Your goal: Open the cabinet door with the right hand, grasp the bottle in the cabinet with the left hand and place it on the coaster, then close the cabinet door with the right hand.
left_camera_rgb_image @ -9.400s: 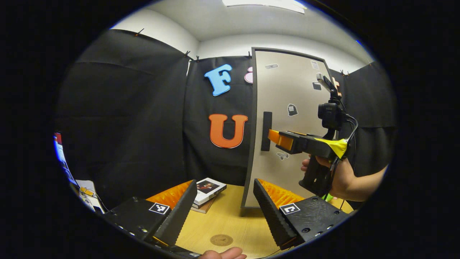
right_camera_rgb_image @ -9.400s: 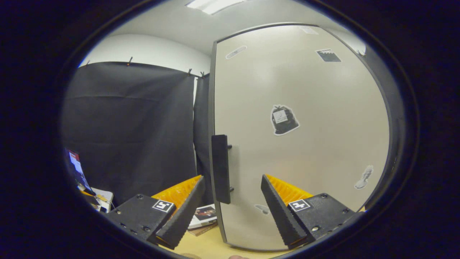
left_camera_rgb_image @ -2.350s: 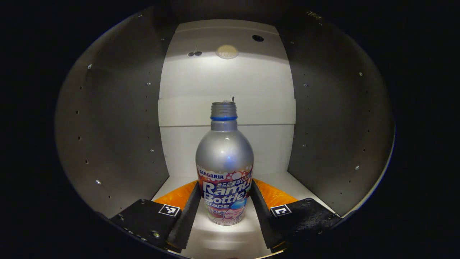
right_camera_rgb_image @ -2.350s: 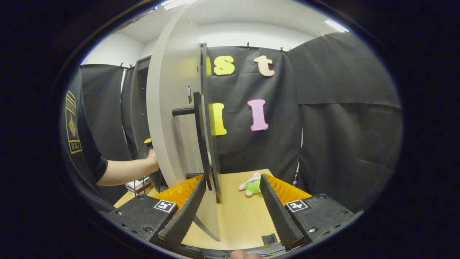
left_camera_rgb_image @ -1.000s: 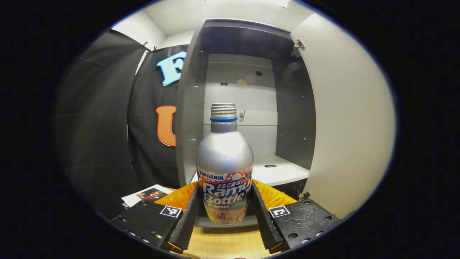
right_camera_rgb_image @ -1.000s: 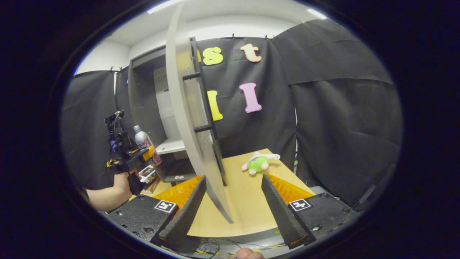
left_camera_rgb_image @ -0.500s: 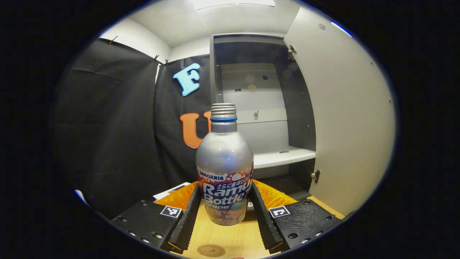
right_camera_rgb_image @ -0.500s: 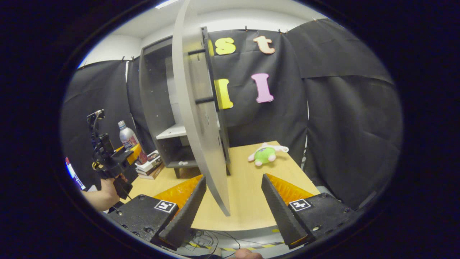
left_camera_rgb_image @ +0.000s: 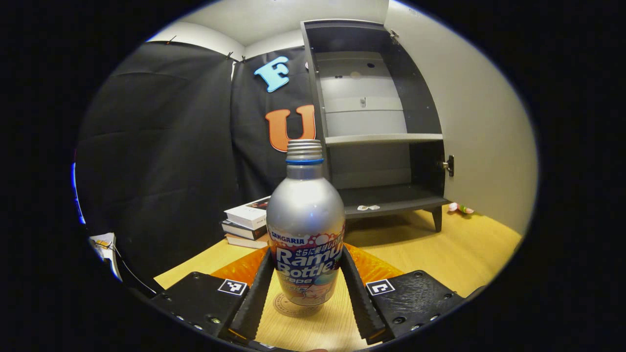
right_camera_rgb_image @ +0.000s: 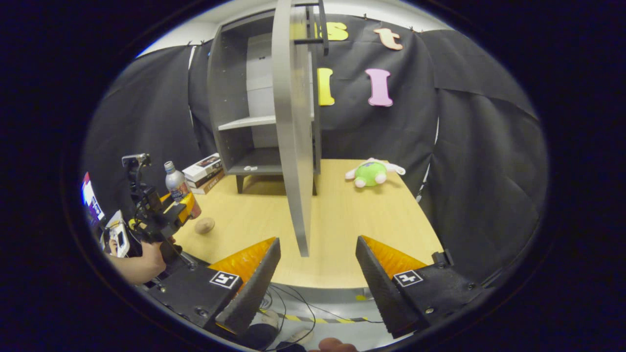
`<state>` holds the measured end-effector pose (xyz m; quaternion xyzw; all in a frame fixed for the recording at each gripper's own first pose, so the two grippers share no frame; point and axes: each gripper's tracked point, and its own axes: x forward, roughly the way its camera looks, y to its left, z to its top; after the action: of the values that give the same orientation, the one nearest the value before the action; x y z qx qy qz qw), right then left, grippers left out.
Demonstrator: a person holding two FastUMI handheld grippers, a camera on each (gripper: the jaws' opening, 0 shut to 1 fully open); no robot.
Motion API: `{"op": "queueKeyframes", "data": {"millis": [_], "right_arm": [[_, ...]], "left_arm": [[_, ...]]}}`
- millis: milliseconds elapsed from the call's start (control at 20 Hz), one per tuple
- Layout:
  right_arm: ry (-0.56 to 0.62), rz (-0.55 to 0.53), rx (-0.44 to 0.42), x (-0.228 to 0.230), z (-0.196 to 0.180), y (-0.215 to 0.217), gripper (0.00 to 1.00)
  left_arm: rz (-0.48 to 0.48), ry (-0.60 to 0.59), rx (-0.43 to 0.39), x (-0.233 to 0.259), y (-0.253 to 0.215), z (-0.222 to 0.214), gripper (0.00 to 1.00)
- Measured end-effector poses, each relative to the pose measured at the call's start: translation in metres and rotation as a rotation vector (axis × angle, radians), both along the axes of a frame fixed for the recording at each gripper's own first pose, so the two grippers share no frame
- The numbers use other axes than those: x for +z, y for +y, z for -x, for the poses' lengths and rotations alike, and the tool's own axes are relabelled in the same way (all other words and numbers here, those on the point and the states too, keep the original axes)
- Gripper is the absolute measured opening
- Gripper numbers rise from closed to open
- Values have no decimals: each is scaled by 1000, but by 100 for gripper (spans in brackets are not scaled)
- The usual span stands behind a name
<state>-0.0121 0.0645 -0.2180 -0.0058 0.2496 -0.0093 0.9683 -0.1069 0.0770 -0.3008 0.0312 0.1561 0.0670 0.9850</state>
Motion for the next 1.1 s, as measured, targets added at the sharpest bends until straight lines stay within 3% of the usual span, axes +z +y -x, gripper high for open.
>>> {"op": "queueKeyframes", "data": {"millis": [150,200,350,550,650,700,750,850,950,1100], "right_arm": [[46,27,8,-18,1,-4,100],[64,35,13,-24,1,-5,95],[81,53,32,-26,-2,-4,100],[62,66,46,-19,-13,-1,96],[92,73,47,-26,-13,-2,100],[96,66,46,-27,-13,-1,95],[99,56,48,-28,-15,2,100],[115,56,57,-32,-16,5,100],[108,58,61,-30,-18,7,100],[106,48,55,-29,-19,9,96]], "left_arm": [[17,1,37,-25,16,-8,73],[34,11,49,-36,21,-13,74],[82,105,112,-78,38,-10,74],[41,76,105,-80,40,-15,74],[32,62,105,-79,38,-16,75],[41,70,102,-81,36,-16,77],[49,83,98,-86,32,-14,78],[56,92,91,-89,28,-11,83],[68,51,85,-79,28,-12,96],[72,87,84,-83,24,1,97]]}}
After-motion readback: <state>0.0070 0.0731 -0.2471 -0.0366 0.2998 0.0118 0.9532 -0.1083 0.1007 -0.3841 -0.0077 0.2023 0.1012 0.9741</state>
